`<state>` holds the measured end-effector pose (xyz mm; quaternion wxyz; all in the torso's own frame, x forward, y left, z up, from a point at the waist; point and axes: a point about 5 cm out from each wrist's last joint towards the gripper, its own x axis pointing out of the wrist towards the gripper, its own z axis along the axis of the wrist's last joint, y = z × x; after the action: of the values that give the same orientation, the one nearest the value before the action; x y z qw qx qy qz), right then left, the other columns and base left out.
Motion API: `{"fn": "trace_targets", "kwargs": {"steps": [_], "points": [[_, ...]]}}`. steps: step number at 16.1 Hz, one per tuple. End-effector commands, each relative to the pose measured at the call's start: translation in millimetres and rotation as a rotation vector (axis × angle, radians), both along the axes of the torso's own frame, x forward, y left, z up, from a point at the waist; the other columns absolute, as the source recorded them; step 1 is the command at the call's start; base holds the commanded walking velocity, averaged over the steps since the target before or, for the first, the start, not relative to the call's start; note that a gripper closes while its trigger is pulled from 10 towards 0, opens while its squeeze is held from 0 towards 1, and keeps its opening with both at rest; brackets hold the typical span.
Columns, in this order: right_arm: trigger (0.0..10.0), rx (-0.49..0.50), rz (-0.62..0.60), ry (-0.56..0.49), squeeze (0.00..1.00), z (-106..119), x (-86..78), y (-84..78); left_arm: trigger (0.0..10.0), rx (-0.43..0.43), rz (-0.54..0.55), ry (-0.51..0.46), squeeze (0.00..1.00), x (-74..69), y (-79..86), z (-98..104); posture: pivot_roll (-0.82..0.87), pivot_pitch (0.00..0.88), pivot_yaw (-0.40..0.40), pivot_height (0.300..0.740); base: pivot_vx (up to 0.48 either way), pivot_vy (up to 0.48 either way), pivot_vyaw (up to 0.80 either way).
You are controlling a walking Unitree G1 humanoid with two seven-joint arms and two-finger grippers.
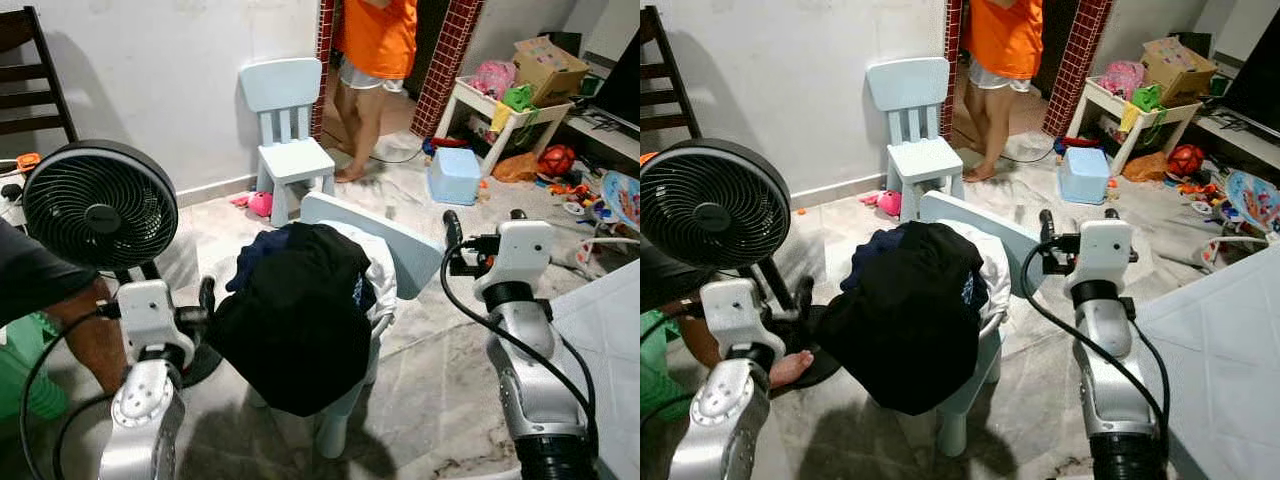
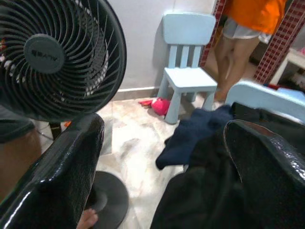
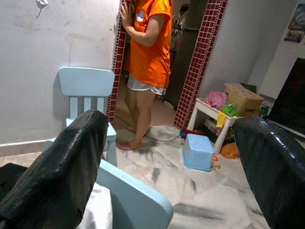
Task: Hang hanger
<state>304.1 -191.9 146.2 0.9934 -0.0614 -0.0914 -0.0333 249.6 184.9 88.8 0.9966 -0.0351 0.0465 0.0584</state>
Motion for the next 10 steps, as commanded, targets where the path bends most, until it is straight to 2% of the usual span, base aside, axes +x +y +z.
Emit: {"fn": "trace_targets", "kwargs": {"steps": [1,2,10], "points": [[10.0,-0.008,-0.009,-0.012,0.00,2.9,1.9,-3.4,10.0,0.010,-0.012,-0.009,1.00,0.8,-4.6,3.0,0.00,0.000,-0.065,0.740,0.000,0.000,0.00],[10.0,-0.014,-0.011,-0.010,0.00,2.9,2.3,-4.0,10.0,0.009,-0.006,-0.012,0.00,1.4,-5.6,3.7,0.00,0.000,-0.072,0.740,0.000,0.000,0.00],[10.0,-0.014,0.014,0.013,0.00,-3.7,6.0,-2.9,10.0,0.023,0.022,-0.005,0.00,3.9,-5.1,3.2,0.01,0.000,-0.078,0.740,0.000,0.000,0.00]]}}
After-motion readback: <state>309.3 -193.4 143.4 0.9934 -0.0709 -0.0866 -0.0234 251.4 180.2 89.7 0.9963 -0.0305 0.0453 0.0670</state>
